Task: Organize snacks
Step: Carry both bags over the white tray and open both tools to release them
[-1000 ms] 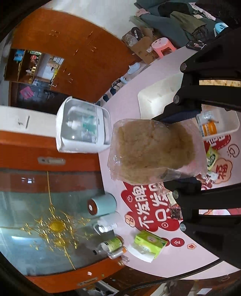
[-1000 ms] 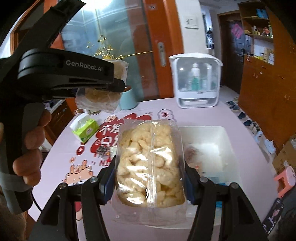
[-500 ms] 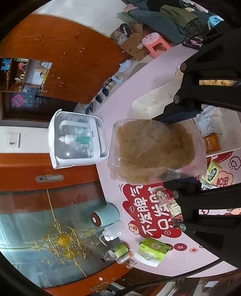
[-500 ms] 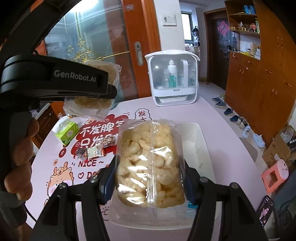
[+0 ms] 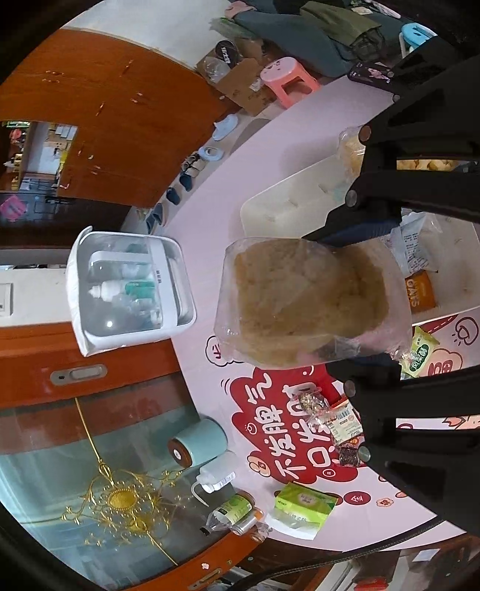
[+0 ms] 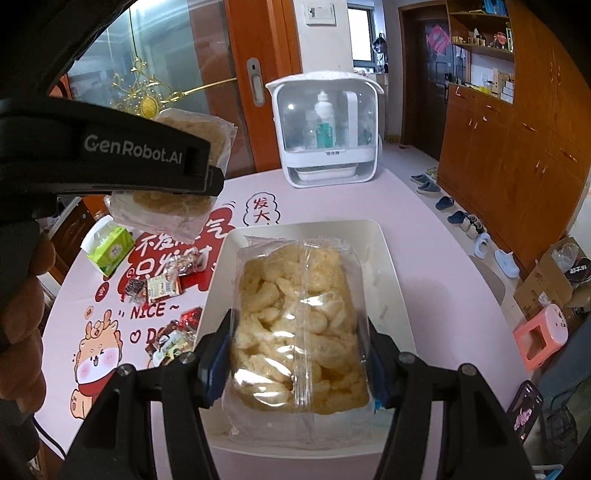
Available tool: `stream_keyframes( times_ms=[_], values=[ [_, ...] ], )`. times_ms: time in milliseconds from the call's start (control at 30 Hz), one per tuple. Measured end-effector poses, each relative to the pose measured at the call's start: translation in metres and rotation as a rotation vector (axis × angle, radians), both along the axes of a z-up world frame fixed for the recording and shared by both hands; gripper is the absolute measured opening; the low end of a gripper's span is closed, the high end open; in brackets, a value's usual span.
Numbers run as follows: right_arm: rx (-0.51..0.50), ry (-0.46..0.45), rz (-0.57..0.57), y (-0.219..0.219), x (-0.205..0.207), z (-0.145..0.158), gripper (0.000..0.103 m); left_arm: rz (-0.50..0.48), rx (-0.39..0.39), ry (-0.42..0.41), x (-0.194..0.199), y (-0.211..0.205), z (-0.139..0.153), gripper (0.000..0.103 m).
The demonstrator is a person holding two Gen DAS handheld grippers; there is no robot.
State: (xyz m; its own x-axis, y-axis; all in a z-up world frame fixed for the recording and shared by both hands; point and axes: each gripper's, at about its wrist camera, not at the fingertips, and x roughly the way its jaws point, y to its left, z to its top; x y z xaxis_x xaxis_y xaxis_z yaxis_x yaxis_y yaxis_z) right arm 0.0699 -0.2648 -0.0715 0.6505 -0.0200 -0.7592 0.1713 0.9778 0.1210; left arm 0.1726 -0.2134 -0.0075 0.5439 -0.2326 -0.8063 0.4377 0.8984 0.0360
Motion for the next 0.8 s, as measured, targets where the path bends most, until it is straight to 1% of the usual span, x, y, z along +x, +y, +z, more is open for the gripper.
stream_keyframes(
  times_ms=[300,367,400,433,467,500,567,633,800],
  values=[
    [-0.021,0.067,-0.011,0.003,0.007,-0.021,0.061,-0.025,0.042,0.017,0.003,-0.013,-0.013,0.047],
    [-0.020,0.085,-0.018,0.002,0.009,-0.026,0.061,-0.025,0.039,0.022,0.003,-0.013,-0.014,0.050],
    [-0.017,0.096,-0.021,0.001,0.010,-0.029,0.062,-0.023,0.037,0.025,0.004,-0.012,-0.015,0.059],
    [-0.012,0.103,-0.022,0.001,0.010,-0.031,0.062,-0.019,0.036,0.025,0.004,-0.011,-0.015,0.071],
    [-0.011,0.109,-0.022,0.001,0.010,-0.032,0.067,-0.010,0.034,0.017,0.004,-0.010,-0.014,0.076],
    [-0.017,0.111,-0.030,0.001,0.010,-0.033,0.077,-0.005,0.032,0.006,0.003,-0.009,-0.013,0.080],
    [-0.027,0.092,-0.038,0.001,0.008,-0.031,0.086,-0.003,0.036,-0.012,0.002,-0.007,-0.010,0.080],
    [-0.027,0.077,-0.041,0.002,0.007,-0.027,0.087,0.003,0.042,-0.013,0.003,-0.005,-0.010,0.080],
    [-0.017,0.076,-0.035,0.004,0.008,-0.025,0.087,0.015,0.031,0.001,0.003,0.003,-0.010,0.080]
  ],
)
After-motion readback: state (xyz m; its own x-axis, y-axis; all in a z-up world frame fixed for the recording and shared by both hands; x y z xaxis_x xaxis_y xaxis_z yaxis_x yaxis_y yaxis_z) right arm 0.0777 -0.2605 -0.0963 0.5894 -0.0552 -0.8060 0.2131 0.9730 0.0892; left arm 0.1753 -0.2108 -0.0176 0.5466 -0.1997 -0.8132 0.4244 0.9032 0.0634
